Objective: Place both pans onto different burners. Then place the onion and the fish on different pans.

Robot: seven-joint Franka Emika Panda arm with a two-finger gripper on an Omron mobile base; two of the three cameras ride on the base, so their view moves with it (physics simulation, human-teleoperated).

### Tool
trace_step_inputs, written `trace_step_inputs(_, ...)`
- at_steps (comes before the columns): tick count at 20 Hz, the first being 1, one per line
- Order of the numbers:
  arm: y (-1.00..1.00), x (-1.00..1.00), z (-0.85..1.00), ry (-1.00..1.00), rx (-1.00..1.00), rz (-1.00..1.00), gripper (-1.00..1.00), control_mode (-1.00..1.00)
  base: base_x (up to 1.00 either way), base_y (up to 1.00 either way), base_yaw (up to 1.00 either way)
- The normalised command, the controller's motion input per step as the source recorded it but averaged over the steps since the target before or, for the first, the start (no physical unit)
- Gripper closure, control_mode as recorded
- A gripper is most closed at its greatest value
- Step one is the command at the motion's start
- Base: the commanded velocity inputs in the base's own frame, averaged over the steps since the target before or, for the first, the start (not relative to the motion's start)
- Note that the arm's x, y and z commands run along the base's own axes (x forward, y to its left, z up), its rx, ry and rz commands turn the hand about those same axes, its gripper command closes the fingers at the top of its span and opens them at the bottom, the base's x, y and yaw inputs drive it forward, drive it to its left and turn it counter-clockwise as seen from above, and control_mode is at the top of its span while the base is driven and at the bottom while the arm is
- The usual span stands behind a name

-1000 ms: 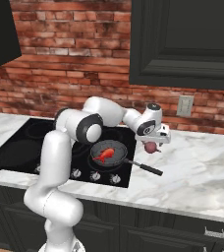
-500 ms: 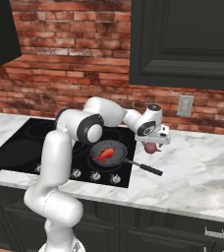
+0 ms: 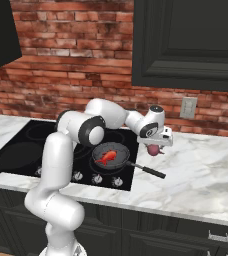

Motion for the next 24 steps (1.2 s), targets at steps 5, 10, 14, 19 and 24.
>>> trace_step_inputs(5, 0.0, 0.0, 0.0, 0.0, 0.0, 0.0, 1.0, -1.0, 0.0, 0.0, 0.0)
trace_step_inputs(10, 0.0, -0.1, 0.02, 0.0, 0.01, -0.01, 1.0, -1.0, 0.0, 0.0, 0.0)
trace_step_inputs(14, 0.0, -0.42, 0.29, 0.0, 0.02, -0.01, 1.0, -1.0, 0.0, 0.0, 0.0)
trace_step_inputs(19, 0.0, -0.46, 0.38, 0.0, 0.01, 0.0, 1.0, -1.0, 0.0, 0.0, 0.0)
trace_step_inputs(24, 0.14, -0.42, 0.42, -0.01, 0.0, 0.0, 1.0, -1.0, 0.0, 0.0, 0.0)
